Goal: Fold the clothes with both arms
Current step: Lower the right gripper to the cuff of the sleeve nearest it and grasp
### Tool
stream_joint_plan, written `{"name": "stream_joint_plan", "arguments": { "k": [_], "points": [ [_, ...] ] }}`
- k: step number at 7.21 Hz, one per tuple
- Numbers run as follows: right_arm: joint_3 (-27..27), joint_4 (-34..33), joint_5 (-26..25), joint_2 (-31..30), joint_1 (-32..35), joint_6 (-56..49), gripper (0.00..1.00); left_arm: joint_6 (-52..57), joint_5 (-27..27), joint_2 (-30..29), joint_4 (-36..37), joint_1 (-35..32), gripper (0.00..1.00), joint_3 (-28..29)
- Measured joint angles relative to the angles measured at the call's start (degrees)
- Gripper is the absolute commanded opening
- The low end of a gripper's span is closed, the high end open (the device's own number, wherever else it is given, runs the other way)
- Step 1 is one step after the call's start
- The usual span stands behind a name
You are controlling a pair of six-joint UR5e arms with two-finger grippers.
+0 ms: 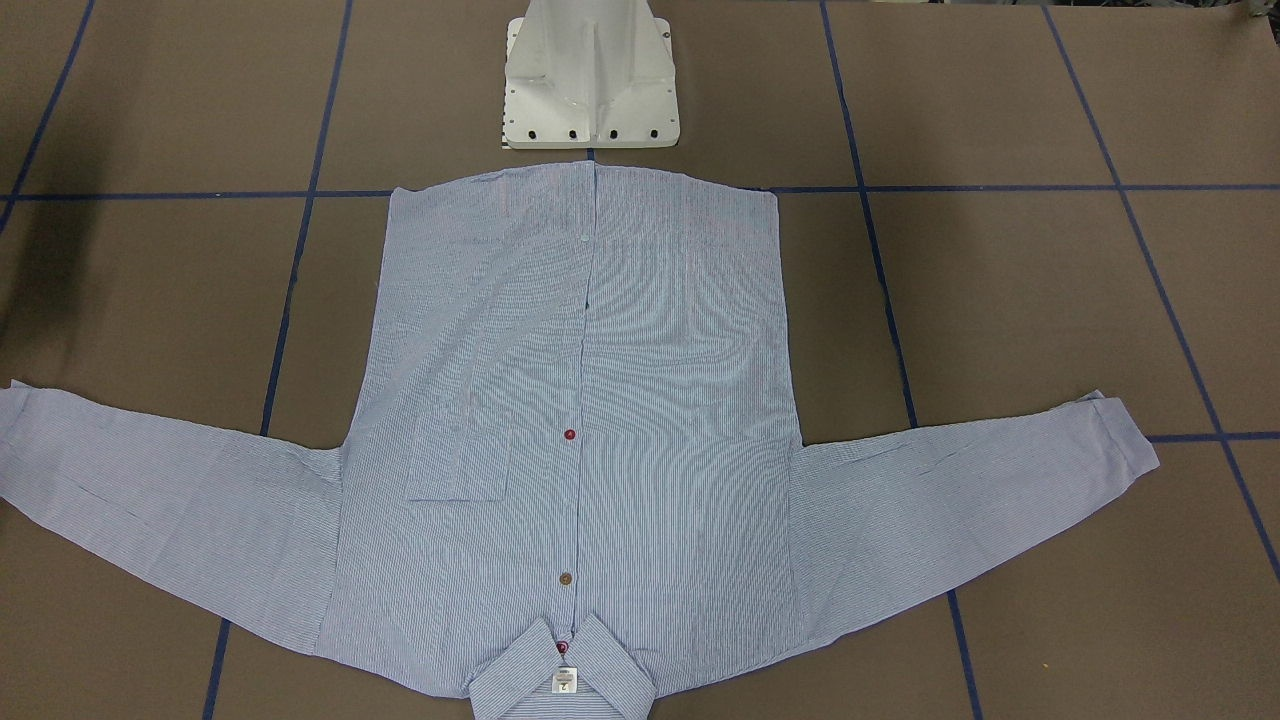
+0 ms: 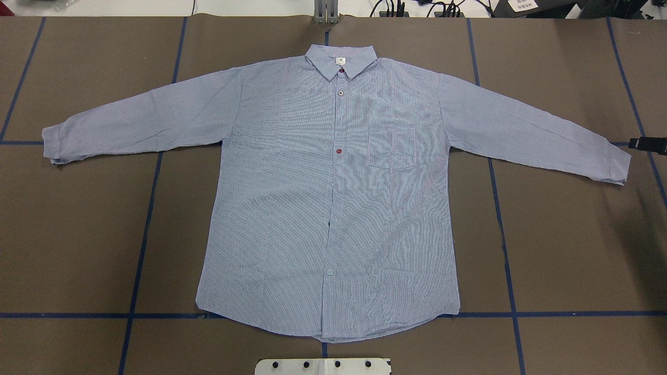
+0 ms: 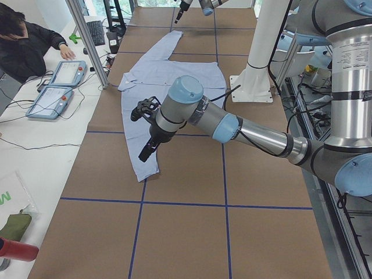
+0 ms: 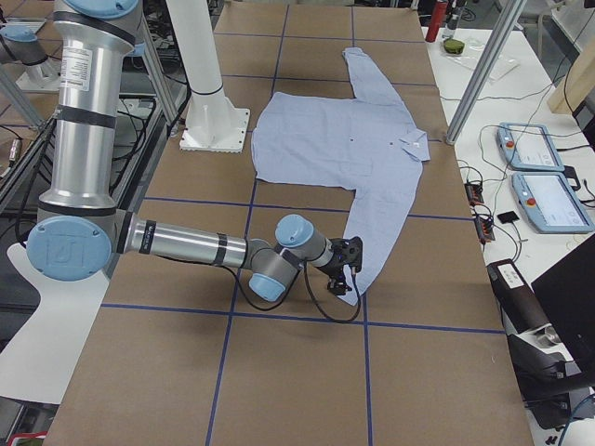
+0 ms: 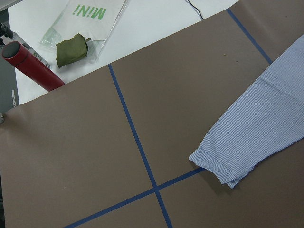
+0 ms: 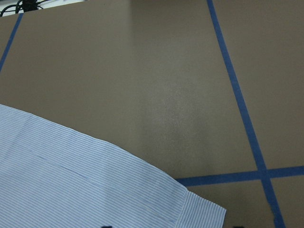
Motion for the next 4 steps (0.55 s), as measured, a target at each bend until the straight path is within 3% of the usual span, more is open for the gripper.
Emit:
{"name": "stream_joint_plan", "arguments": {
  "k": [4],
  "points": [
    [-0.72, 2.44, -7.90, -2.59, -8.34, 0.85, 0.65, 0.00, -0.06, 0.00, 0.00, 0.00, 1.00, -0.05]
  ]
}}
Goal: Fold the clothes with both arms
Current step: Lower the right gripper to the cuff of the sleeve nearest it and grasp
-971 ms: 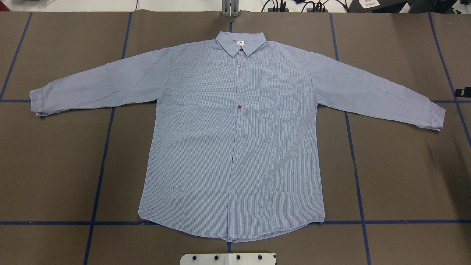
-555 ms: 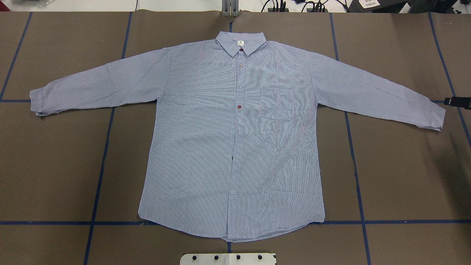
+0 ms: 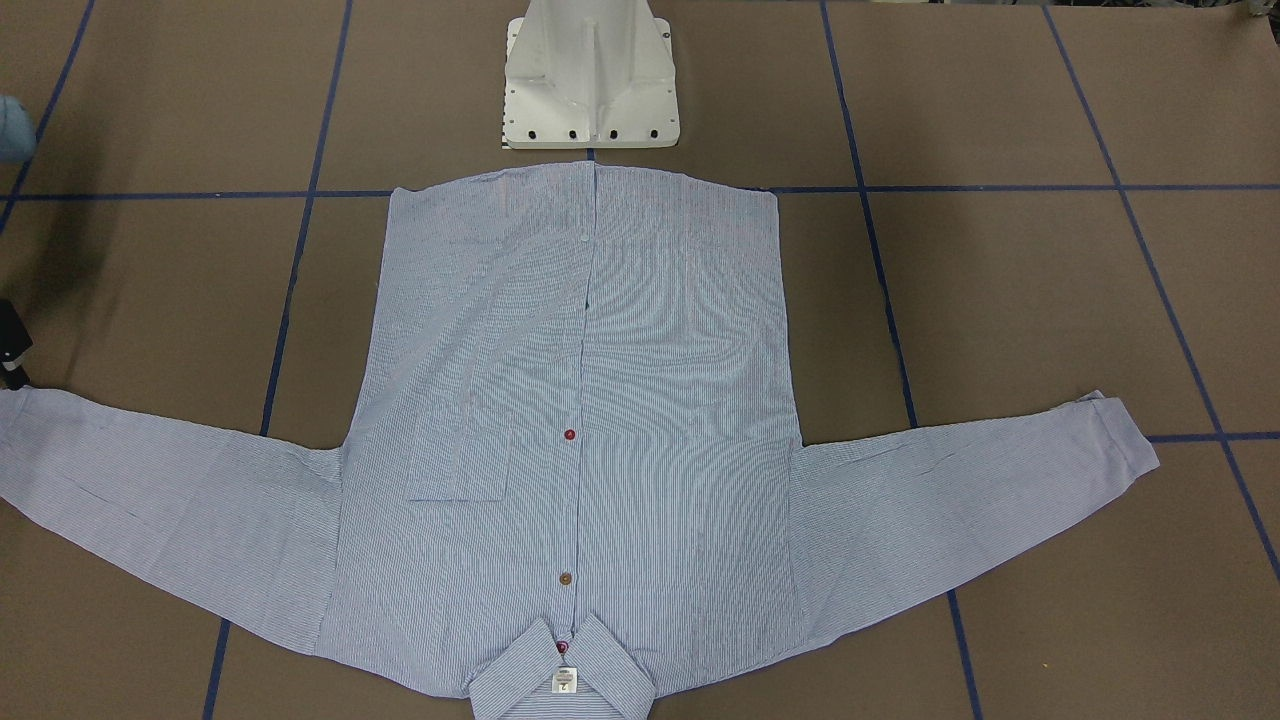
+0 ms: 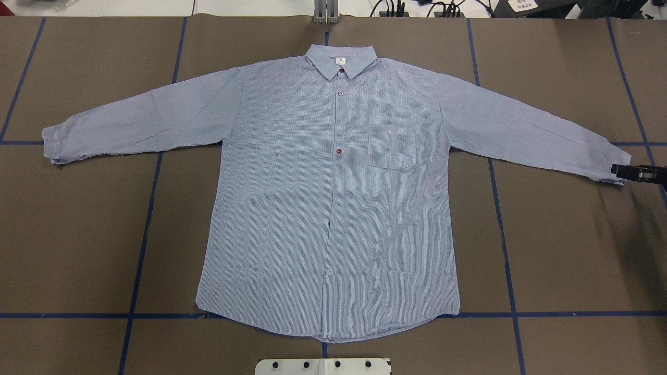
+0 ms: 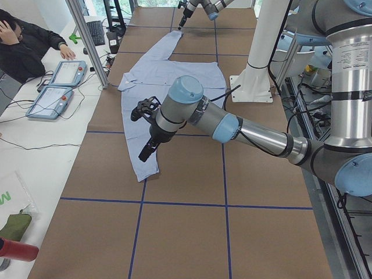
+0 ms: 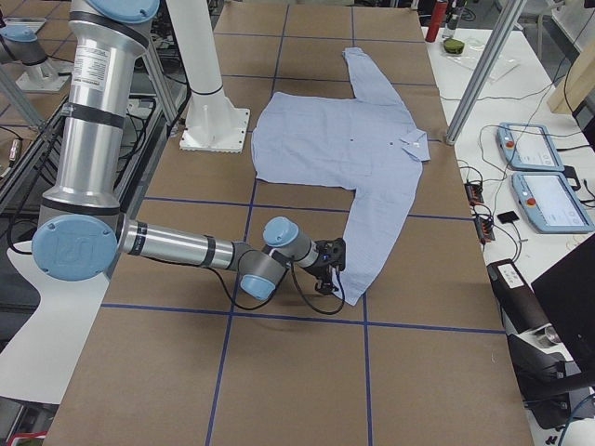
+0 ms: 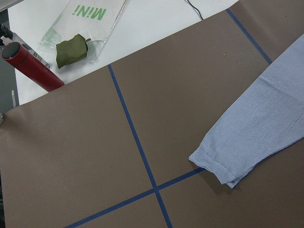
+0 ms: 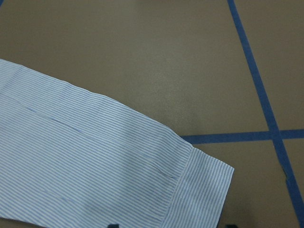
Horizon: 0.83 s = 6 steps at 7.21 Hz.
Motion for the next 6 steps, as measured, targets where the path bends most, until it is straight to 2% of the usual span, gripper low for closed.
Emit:
{"name": "stream_joint_plan", "arguments": {
  "k": [2, 5, 6],
  "points": [
    [-0.83, 0.17, -1.98, -0.14, -1.83, 0.01, 0.59, 0.03, 0.05, -0.07, 0.00, 0.00, 1.00, 0.08],
    [-1.99, 0.21, -3.07, -0.03, -2.48, -0.04, 0.59, 0.04, 0.06, -0.15, -0.06, 0.00, 1.00, 0.05],
    [-2.70, 0.22, -3.51, 0.10, -2.61, -0.09, 0.54, 0.04, 0.06, -0.17, -0.10, 0.00, 1.00, 0.04]
  ]
}}
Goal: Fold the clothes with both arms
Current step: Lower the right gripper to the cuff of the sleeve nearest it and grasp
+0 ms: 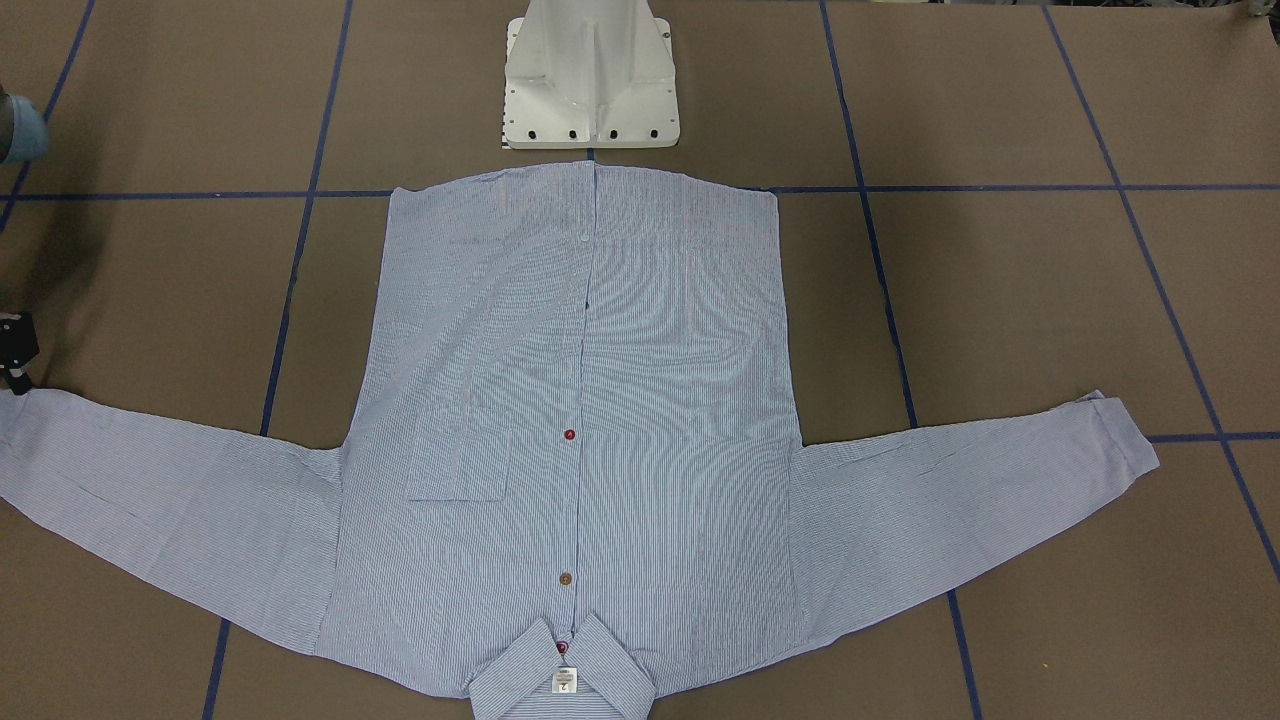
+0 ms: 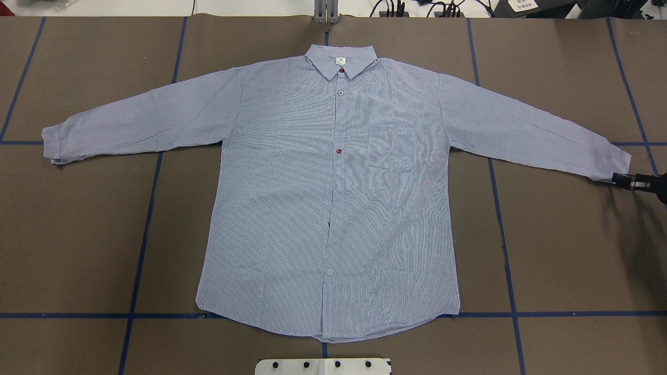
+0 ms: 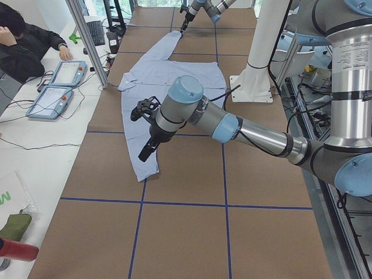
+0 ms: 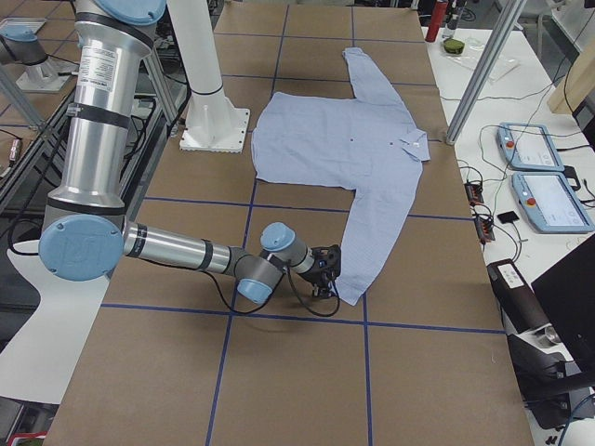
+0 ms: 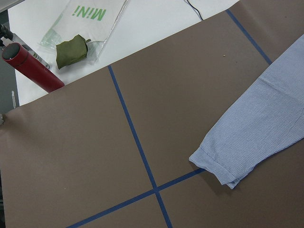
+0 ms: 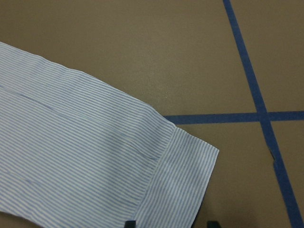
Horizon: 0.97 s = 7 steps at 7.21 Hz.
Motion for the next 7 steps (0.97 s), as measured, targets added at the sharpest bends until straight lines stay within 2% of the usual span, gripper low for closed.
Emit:
{"name": "stream_joint_plan", "arguments": {
  "k": [3, 7],
  "points": [
    [-0.49, 0.00, -0.34, 0.45, -0.29, 0.06, 0.01, 0.00, 0.00, -0.01, -0.03, 0.00, 1.00, 0.00],
    [1.21, -0.17, 0.03, 0.70, -0.25, -0.03, 0.00, 0.06, 0.00, 0.10, -0.06, 0.00, 1.00, 0.08]
  ]
}}
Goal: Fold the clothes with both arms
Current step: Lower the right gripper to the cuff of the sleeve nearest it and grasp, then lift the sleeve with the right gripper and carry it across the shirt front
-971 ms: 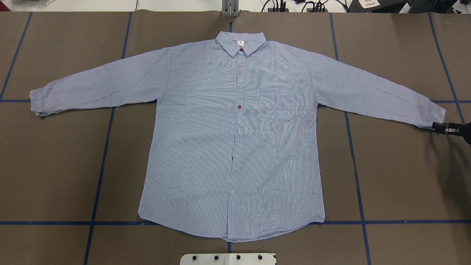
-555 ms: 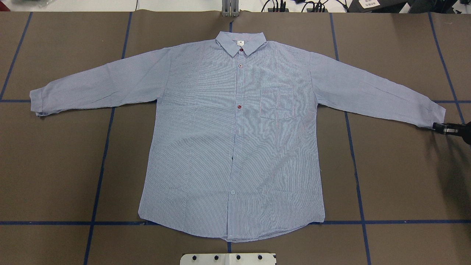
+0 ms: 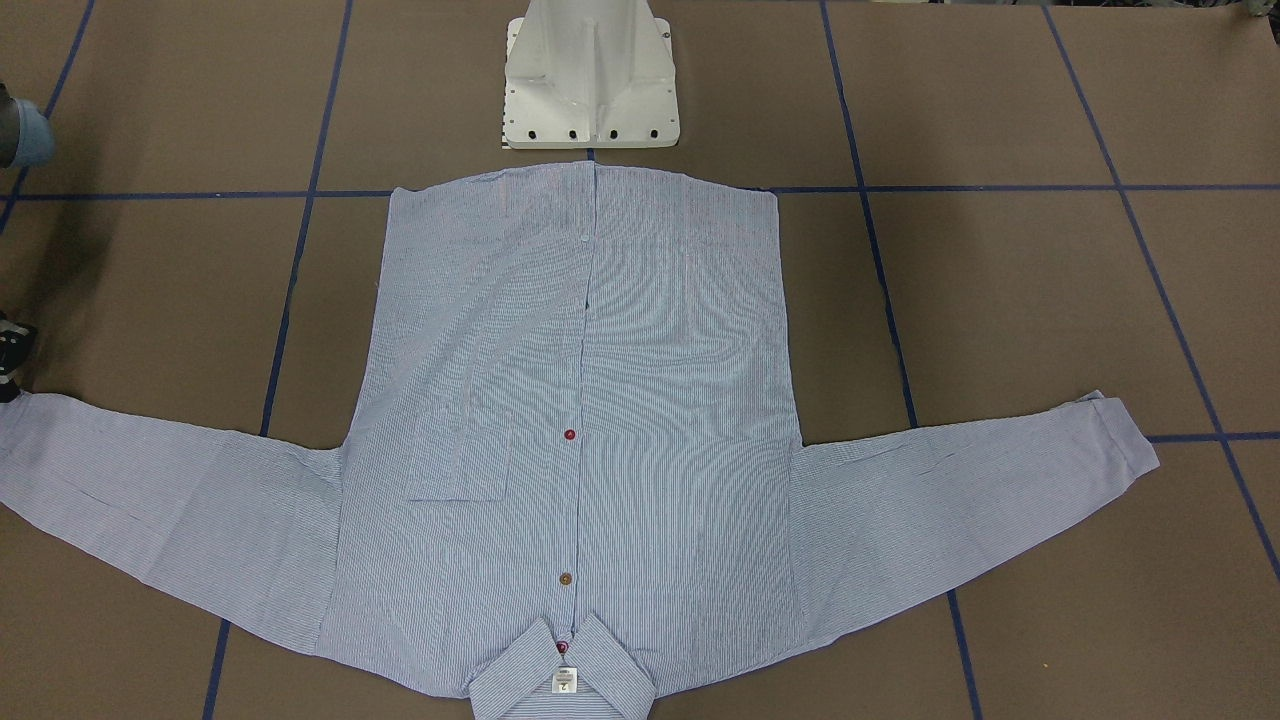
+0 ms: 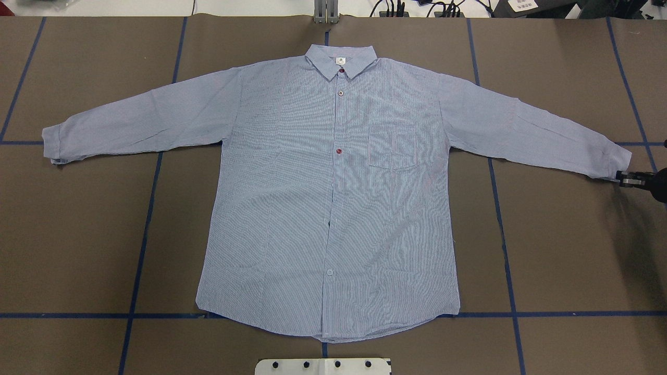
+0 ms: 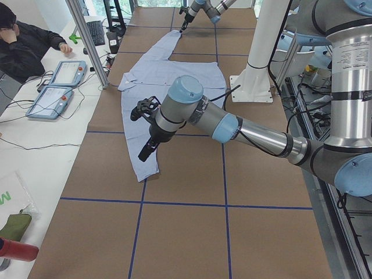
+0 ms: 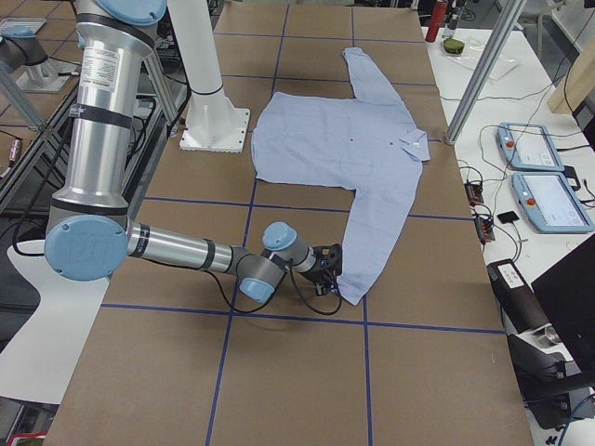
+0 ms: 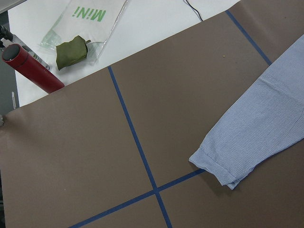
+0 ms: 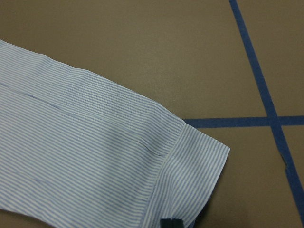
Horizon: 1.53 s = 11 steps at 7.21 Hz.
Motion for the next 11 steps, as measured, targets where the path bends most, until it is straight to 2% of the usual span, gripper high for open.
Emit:
{"name": "stream_joint_plan", "arguments": {
  "k": [2, 3, 4, 5, 6, 8, 9, 11],
  "points": [
    [5.52, -3.66, 1.47, 0.23, 1.14, -0.11, 0.00, 0.01, 0.00, 0.11, 0.05, 0.00, 1.00, 0.01],
    [11.22, -10.44, 2.41, 1.15, 2.06, -0.11, 0.00, -0.01, 0.00, 0.14, 0.07, 0.00, 1.00, 0.03],
    [17.28, -20.03, 2.76, 4.05, 2.53, -0.05, 0.00, -0.01, 0.00, 0.15, 0.07, 0.00, 1.00, 0.10],
    [21.40, -30.26, 2.75, 9.80, 2.56, 0.05, 0.00, -0.04, 0.00, 0.18, 0.08, 0.00, 1.00, 0.14],
    [22.81, -38.43, 2.59, 16.95, 1.78, 0.98, 0.00, -0.05, 0.00, 0.24, 0.08, 0.00, 1.00, 0.15],
    [20.94, -51.00, 0.49, 33.55, -3.50, 6.97, 0.00, -0.11, 0.00, 0.31, 0.08, 0.00, 1.00, 0.16],
    [17.54, -54.00, -2.83, 41.47, -6.79, 10.41, 0.00, -0.15, 0.00, 0.32, 0.08, 0.00, 1.00, 0.17],
    [8.17, -55.28, -9.71, 54.43, -12.02, 13.53, 0.00, -0.22, 0.00, 0.21, 0.08, 0.00, 1.00, 0.24]
  ]
}}
